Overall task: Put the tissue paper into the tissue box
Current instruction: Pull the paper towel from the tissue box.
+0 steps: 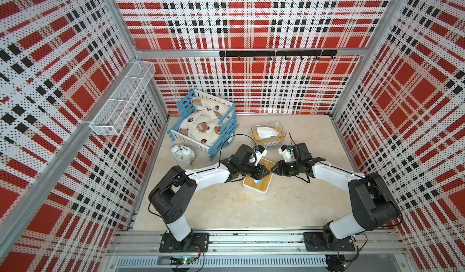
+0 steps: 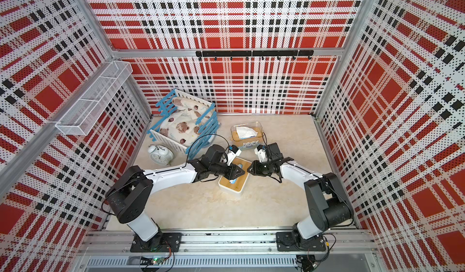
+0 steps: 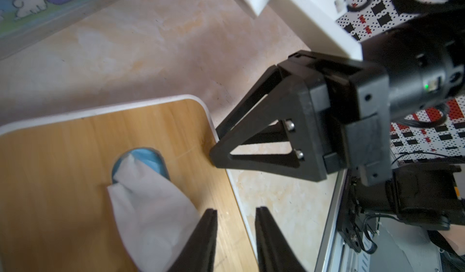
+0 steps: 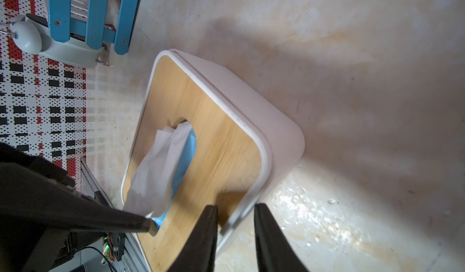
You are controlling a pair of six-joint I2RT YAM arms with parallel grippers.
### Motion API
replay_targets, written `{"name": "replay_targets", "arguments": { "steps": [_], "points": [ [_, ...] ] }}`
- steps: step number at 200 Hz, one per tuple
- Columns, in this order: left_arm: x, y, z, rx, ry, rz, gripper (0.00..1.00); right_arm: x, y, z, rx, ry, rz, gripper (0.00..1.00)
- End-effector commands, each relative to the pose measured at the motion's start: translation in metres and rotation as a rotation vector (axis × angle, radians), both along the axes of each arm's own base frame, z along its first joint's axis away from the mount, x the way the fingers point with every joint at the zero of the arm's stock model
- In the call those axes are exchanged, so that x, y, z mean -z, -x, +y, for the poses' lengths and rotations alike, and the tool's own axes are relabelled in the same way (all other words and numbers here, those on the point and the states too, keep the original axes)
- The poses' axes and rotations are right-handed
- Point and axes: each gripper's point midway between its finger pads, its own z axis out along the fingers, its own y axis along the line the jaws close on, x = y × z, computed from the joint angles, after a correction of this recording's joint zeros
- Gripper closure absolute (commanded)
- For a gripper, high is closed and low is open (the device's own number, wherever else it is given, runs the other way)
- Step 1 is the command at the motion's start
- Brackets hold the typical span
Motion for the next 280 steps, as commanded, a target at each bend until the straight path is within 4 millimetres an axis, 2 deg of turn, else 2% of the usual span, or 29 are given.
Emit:
{"name": "replay_targets", "arguments": {
  "steps": [1, 23, 52, 76, 112, 129, 157, 188, 220, 246, 280],
  "points": [
    [-0.026, -0.017, 0.016, -0.088, 0.043, -0.065, 0.65, -0.001, -0.001, 0.001, -0.003, 0.002, -0.017, 0.68],
    [-0.026, -0.031, 0.037, -0.197, -0.001, -0.110, 0.61, 0.000, -0.001, 0.001, -0.005, 0.002, -0.017, 0.68],
    [-0.017, -0.034, 0.047, -0.240, -0.038, -0.106, 0.58, -0.001, -0.002, 0.001, -0.006, 0.002, -0.018, 0.68],
    [-0.001, -0.026, 0.043, -0.207, -0.057, -0.060, 0.57, 0.000, -0.001, 0.000, -0.005, 0.006, -0.016, 0.68],
    [0.008, -0.015, 0.027, -0.139, -0.049, -0.017, 0.57, -0.002, -0.002, 0.001, -0.007, 0.003, -0.021, 0.68],
    [0.011, -0.011, 0.019, -0.108, -0.041, -0.002, 0.60, -0.001, -0.002, 0.001, -0.006, 0.004, -0.017, 0.69],
    [0.008, -0.011, 0.009, -0.088, -0.032, -0.003, 0.72, -0.001, -0.002, 0.001, -0.006, 0.005, -0.021, 0.69],
    [-0.004, -0.019, 0.005, -0.106, -0.018, -0.041, 0.83, -0.001, -0.001, 0.001, -0.007, 0.004, -0.020, 0.69],
    [-0.020, -0.016, -0.003, -0.071, 0.009, -0.077, 0.91, 0.000, -0.001, 0.000, -0.007, 0.006, -0.019, 0.69],
    [-0.026, -0.009, -0.007, -0.028, 0.028, -0.070, 0.88, 0.000, -0.001, 0.001, -0.010, 0.005, -0.019, 0.69],
    [-0.028, -0.013, 0.005, -0.064, -0.025, -0.105, 0.73, -0.002, -0.002, 0.001, -0.011, 0.008, -0.021, 0.69]
  ]
}}
